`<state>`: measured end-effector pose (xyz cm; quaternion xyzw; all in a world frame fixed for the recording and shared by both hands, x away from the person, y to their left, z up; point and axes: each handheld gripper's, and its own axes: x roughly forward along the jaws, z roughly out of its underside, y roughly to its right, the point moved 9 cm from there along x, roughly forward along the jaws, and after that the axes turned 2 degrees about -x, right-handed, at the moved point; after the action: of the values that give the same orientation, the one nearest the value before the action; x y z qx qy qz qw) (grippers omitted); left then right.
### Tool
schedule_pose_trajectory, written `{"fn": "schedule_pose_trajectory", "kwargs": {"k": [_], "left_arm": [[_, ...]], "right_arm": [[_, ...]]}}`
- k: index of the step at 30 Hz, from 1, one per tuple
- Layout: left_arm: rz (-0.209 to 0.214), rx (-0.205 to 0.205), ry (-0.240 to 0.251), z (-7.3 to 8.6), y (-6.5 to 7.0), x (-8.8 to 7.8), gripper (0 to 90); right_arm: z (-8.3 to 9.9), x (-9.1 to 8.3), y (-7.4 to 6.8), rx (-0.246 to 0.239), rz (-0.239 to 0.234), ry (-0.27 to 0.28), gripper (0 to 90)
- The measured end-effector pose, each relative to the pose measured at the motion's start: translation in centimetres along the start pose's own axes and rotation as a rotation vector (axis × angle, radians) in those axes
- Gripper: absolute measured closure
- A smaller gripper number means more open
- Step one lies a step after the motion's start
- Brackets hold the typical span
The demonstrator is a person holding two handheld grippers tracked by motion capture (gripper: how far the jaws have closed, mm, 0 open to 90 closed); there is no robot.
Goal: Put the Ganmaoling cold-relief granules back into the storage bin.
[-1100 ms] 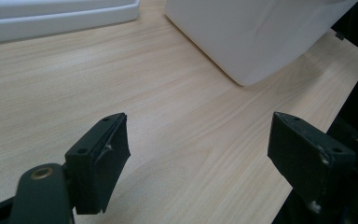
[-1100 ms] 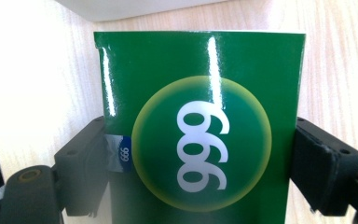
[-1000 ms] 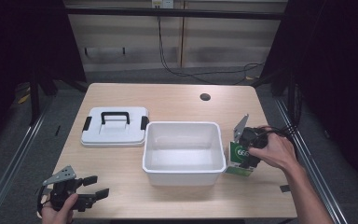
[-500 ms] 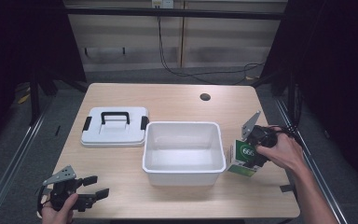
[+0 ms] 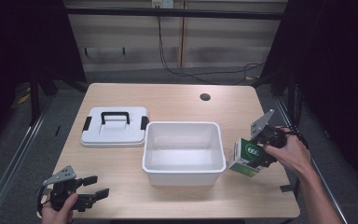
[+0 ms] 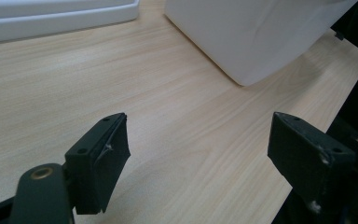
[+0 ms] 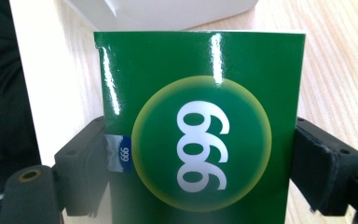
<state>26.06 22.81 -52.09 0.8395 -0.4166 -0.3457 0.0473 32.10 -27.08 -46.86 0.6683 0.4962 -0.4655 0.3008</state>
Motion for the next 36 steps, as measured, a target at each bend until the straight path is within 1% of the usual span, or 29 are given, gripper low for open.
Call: {"fn": "schedule_pose_trajectory", "kwargs": {"k": [4, 6, 9, 11, 15, 17, 19, 25, 27, 30, 36], "left_arm": [[-0.001, -0.001, 0.000, 0.0, 0.0, 0.0, 20.4], [-0.002, 0.000, 0.000, 0.0, 0.0, 0.0, 20.4], [-0.002, 0.000, 0.000, 0.0, 0.0, 0.0, 20.5], [-0.003, 0.001, -0.001, 0.0, 0.0, 0.0, 20.5], [-0.003, 0.001, -0.001, 0.0, 0.0, 0.0, 20.4], [-0.002, 0.001, -0.002, 0.0, 0.0, 0.0, 20.5], [0.001, 0.001, 0.001, 0.0, 0.0, 0.0, 20.5], [0.000, 0.004, -0.001, 0.0, 0.0, 0.0, 20.4], [-0.001, 0.002, -0.002, 0.0, 0.0, 0.0, 20.4], [-0.003, 0.002, -0.002, 0.0, 0.0, 0.1, 20.5], [-0.002, -0.004, -0.002, 0.0, -0.1, 0.0, 20.5]], "right_arm": [[0.3, -0.6, 0.1, 0.011, 0.009, 0.042, 15.8], [0.4, -1.0, 0.0, 0.027, 0.011, 0.064, 15.8], [0.2, -1.7, -0.1, 0.038, 0.022, 0.123, 15.9], [0.2, -2.1, -0.2, 0.037, 0.029, 0.145, 15.9], [0.1, -2.5, -0.3, 0.042, 0.034, 0.159, 16.0], [0.1, -2.8, -0.3, 0.034, 0.047, 0.163, 16.0], [0.2, -3.0, -0.4, 0.033, 0.048, 0.167, 16.0], [0.8, -4.5, -0.5, 0.038, 0.069, 0.182, 16.0], [0.9, -5.0, -0.6, 0.043, 0.075, 0.193, 16.0], [0.7, -5.7, -0.7, 0.037, 0.078, 0.216, 16.0], [-0.2, -7.0, -0.7, 0.010, 0.094, 0.272, 16.0]]}}
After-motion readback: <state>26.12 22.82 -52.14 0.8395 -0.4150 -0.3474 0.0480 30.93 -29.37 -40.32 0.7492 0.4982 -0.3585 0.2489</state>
